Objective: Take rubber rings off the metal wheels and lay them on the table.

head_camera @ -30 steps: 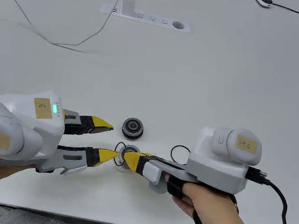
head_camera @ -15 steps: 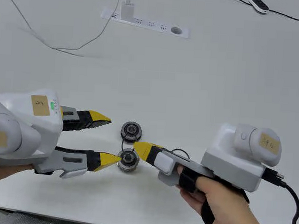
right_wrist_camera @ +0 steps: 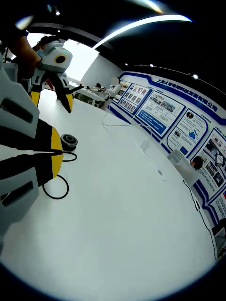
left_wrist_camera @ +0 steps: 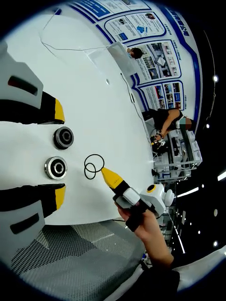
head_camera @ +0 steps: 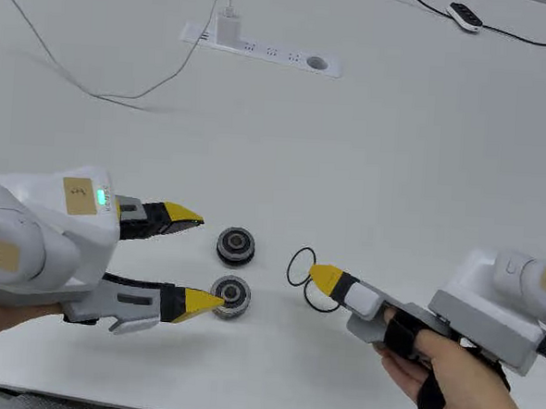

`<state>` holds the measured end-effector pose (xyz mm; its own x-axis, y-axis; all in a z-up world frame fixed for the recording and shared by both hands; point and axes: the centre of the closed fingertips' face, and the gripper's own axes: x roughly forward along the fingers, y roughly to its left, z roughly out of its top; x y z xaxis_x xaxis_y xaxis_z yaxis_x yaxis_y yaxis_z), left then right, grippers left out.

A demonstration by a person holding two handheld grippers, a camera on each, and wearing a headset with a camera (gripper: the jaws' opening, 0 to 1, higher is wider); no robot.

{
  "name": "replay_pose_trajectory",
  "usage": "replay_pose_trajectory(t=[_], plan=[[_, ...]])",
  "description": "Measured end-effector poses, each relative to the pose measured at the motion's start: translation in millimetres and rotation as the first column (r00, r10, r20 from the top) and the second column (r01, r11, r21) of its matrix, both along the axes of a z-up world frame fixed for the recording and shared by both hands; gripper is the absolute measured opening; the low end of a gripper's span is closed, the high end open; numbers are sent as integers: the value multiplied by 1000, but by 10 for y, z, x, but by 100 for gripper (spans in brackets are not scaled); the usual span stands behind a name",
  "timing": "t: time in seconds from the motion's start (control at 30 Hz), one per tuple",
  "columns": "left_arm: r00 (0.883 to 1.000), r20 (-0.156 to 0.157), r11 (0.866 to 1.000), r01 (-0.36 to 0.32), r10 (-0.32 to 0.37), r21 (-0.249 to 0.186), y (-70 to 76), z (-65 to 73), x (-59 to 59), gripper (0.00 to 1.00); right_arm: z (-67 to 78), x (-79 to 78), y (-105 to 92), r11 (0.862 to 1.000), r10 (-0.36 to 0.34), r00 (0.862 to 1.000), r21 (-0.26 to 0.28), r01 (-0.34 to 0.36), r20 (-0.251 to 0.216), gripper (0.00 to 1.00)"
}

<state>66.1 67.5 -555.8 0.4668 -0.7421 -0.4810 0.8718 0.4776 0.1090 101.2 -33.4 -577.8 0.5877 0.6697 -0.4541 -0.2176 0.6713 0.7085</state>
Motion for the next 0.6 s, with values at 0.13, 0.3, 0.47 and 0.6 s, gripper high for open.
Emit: replay_pose_trajectory(t=[0.13, 0.3, 0.47, 0.6], plan=[[1000, -2, 1000, 1, -1, -7, -10, 7, -11, 54, -75, 7, -152, 999, -50, 998, 1, 50, -29, 2], [1000, -5, 1000, 8, -8, -1, -13, -5, -24, 53, -169, -1, -253, 996, -92, 993, -3, 92, -75, 2], [1000, -7, 1000, 2, -2, -7, -4, -3, -21, 53, -167, 2, -258, 992, -116, 989, 37, 120, -86, 2], [1000, -12, 1000, 0, 0, -9, -1, -15, -28, 53, -128, 5, -187, 993, -101, 992, 58, 105, -82, 2]])
